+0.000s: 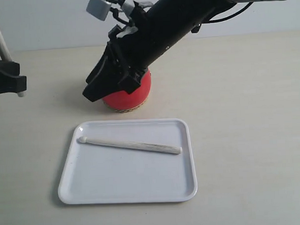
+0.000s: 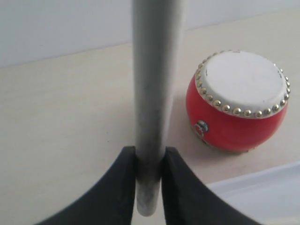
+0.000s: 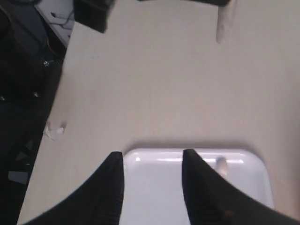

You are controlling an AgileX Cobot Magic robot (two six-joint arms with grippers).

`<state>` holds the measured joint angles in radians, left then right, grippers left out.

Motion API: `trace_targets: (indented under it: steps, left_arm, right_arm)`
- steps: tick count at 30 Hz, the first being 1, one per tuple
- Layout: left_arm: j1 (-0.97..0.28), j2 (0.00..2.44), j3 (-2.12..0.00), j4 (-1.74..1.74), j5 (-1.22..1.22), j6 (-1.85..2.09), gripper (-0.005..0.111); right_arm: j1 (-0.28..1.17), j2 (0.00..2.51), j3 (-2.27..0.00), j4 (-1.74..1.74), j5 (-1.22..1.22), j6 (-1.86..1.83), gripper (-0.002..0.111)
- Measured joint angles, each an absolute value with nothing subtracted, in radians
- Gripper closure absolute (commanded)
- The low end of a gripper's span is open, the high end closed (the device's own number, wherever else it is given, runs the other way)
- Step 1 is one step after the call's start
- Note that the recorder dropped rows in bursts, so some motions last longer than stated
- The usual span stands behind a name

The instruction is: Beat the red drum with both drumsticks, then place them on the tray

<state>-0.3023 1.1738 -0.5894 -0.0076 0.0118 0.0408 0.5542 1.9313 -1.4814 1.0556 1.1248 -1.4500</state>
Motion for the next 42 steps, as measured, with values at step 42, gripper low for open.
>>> trace_targets:
  steps: [42]
  left_arm:
    - [-0.059, 1.421, -0.960, -1.142, 0.632, 1.083, 0.107]
  right_arm:
    - [0.540, 2.078, -1.481, 1.403, 1.128, -1.689, 0.068]
